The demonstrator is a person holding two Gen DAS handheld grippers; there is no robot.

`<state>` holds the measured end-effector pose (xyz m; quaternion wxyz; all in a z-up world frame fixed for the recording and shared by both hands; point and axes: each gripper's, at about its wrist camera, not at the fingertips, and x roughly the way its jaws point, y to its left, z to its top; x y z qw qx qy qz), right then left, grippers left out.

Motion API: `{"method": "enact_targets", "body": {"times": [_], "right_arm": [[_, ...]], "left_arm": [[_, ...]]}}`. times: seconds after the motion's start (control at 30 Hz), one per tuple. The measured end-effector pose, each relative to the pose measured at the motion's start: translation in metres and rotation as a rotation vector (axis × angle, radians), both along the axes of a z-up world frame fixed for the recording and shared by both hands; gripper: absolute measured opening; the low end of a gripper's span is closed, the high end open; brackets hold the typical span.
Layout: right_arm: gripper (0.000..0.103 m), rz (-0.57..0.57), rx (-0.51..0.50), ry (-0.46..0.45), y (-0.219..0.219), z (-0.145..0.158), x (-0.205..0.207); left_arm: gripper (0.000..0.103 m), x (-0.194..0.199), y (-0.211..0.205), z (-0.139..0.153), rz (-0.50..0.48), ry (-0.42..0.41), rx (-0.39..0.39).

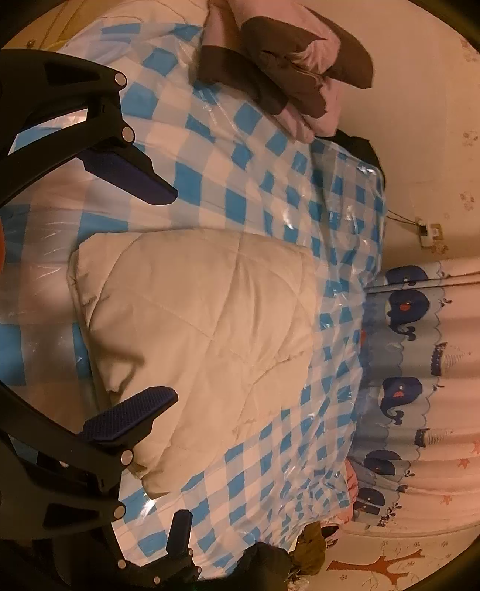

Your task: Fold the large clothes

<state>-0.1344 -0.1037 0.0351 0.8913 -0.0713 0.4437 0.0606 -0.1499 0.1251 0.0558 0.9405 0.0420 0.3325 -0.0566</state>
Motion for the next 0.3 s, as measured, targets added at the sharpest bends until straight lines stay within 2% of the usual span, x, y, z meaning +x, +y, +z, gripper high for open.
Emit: {"method": "enact_targets", "body": {"times": [0.13,0.3], "right_arm": [[0.096,-0.012,0.007,-0.007,-0.0002,0.0020,-0.0031],[0.096,-0.014,0.007,-0.010,0.0017,0.0037,-0.0038]], "left_arm": [[0.095,0.0088,0.0037,-0.0049,0.028,0.051,0.015],[0.095,0.0108,0.0059,-0.0059,0.028,0.057,0.011]]}}
